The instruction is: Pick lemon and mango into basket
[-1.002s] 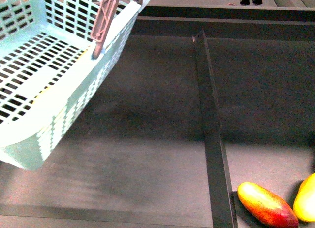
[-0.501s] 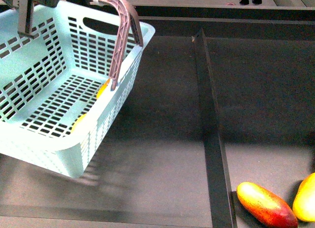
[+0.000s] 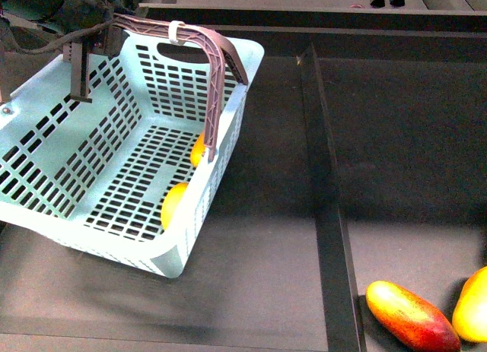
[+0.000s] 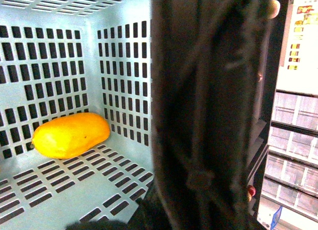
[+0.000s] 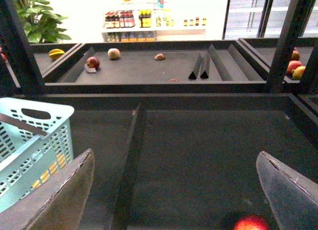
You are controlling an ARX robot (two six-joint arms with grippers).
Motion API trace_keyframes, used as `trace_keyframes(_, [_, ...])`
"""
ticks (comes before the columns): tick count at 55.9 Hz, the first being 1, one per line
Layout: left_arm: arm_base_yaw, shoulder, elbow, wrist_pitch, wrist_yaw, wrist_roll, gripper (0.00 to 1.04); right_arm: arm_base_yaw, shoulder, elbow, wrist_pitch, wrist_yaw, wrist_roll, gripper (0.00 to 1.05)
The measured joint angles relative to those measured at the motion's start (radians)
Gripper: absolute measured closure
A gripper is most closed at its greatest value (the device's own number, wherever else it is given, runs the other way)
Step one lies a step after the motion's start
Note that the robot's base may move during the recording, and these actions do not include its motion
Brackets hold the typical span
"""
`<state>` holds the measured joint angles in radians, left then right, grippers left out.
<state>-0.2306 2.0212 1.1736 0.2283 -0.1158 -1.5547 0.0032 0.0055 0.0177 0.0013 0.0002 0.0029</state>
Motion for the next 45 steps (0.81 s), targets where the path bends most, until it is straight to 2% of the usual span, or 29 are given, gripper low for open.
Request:
trace_keyframes(3, [0.000, 0.000, 0.000, -0.002, 0.000, -0.004, 1.01, 0.000, 0.000, 0.000, 0.000, 0.000, 0.000, 0.09])
trace_keyframes(8, [0.000, -0.002, -0.008, -0.013, -0.009, -0.016, 0.87, 0.000, 0.000, 0.000, 0.000, 0.000, 0.000, 0.09])
trace_keyframes(15, [0.003, -0.037, -0.059, -0.017, -0.042, -0.036, 0.59, 0.000, 0.000, 0.000, 0.000, 0.000, 0.000, 0.09])
trace_keyframes(17, [0.004, -0.050, -0.070, -0.019, -0.047, -0.039, 0.53, 0.000, 0.000, 0.000, 0.000, 0.000, 0.000, 0.09])
trace_keyframes(20, [0.009, -0.098, -0.097, -0.035, -0.071, -0.047, 0.39, 0.000, 0.000, 0.000, 0.000, 0.000, 0.000, 0.09])
trace_keyframes(23, [0.012, -0.137, -0.120, -0.047, -0.093, -0.053, 0.31, 0.000, 0.000, 0.000, 0.000, 0.000, 0.000, 0.09])
trace_keyframes(30, [0.016, -0.259, -0.195, -0.116, -0.200, -0.050, 0.09, 0.000, 0.000, 0.000, 0.000, 0.000, 0.000, 0.09])
trace_keyframes(32, [0.016, -0.290, -0.214, -0.134, -0.228, -0.042, 0.05, 0.000, 0.000, 0.000, 0.000, 0.000, 0.000, 0.09])
trace_keyframes(45, [-0.037, -0.507, -0.262, -0.256, -0.379, -0.026, 0.07, 0.000, 0.000, 0.000, 0.000, 0.000, 0.000, 0.09])
